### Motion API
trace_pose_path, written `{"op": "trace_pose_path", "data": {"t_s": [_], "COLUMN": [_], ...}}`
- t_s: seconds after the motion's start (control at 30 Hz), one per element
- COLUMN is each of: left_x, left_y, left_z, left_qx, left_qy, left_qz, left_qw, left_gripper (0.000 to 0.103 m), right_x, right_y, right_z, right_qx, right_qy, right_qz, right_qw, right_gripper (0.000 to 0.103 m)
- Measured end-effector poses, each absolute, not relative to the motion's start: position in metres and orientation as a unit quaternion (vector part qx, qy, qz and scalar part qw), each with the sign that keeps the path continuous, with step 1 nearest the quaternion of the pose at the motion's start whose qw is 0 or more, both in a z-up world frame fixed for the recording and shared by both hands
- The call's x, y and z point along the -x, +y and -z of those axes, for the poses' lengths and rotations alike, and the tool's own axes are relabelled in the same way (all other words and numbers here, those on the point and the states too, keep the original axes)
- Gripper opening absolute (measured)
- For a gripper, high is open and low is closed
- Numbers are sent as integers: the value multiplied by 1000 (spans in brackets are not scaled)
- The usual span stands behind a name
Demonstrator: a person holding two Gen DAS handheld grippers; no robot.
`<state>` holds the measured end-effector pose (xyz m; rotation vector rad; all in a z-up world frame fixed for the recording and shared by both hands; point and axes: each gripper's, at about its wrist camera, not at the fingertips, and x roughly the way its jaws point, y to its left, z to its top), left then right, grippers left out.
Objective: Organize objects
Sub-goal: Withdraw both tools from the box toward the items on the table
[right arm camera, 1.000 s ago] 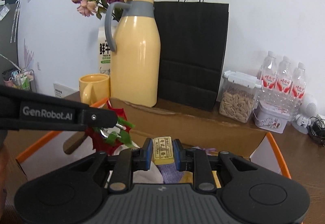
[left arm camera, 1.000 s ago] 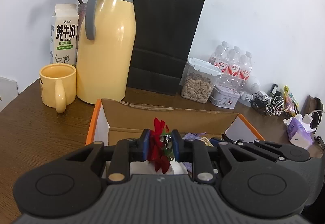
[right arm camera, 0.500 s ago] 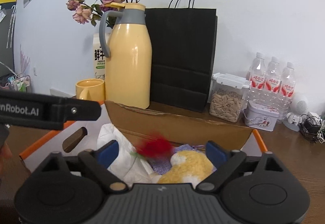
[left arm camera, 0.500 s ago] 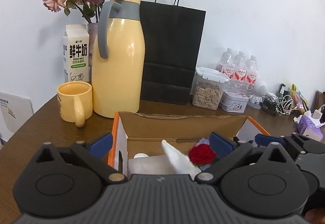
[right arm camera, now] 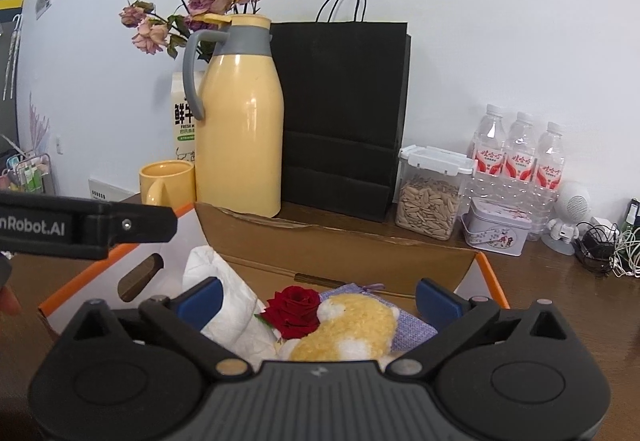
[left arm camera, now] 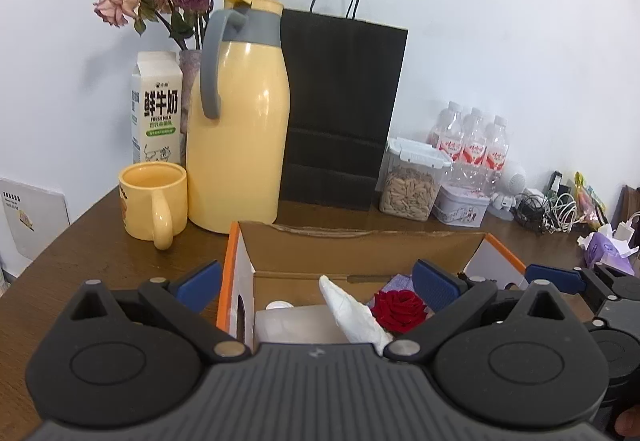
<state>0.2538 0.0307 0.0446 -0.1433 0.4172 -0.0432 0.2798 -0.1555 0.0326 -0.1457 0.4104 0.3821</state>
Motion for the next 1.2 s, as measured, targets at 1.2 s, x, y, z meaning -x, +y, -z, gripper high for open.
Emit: {"op": "trace_pose_path", "data": {"t_s": [1.2], "left_x": [-138], "left_y": [32], "left_z": [-27], "left_qx": [9], "left_qy": [246], "left_qz": [-22], "left_qw": [969], "left_gripper": [103], "right_x": [-149], "right_y": [-218], "right_z": [15], "right_qx": [109], "right_qy": [301], "right_qz": [-213], "right_qw": [923], "right_gripper": [102]}}
